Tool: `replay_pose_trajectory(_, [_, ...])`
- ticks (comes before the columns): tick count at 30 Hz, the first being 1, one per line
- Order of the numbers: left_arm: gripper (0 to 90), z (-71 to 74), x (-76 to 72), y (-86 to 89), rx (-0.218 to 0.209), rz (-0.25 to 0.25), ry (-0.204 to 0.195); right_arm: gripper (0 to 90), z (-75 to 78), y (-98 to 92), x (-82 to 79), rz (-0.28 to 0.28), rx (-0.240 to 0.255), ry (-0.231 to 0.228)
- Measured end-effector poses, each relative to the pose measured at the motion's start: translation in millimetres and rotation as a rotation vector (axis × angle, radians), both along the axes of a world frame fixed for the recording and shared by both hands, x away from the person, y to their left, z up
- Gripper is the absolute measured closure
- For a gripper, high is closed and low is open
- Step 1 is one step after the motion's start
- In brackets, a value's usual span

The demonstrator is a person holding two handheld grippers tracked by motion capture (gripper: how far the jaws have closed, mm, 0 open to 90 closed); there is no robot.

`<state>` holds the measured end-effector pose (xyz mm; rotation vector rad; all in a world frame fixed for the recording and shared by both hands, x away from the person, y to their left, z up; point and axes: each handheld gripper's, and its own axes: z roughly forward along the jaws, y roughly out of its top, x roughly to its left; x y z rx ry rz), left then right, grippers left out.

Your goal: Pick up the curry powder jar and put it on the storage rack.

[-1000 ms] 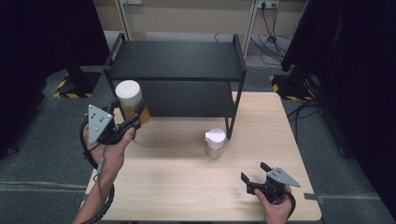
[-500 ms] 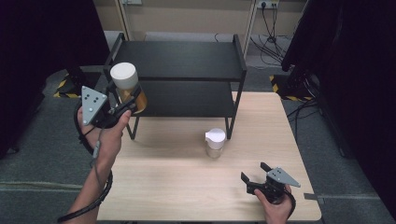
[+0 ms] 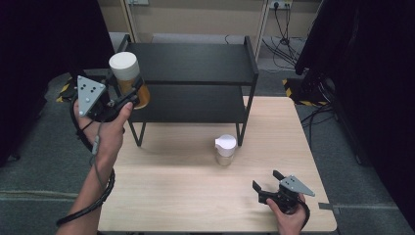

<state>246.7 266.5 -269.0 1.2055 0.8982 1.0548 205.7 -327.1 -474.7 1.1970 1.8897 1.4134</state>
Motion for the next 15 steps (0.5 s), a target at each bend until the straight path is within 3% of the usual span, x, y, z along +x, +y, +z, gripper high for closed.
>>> replay_pose_trajectory(15, [34.8, 28.6, 10.6, -2.0, 0.004, 0.019, -0.008, 4.8, 0.0, -0.2, 0.2, 0.000, 0.002, 0.001])
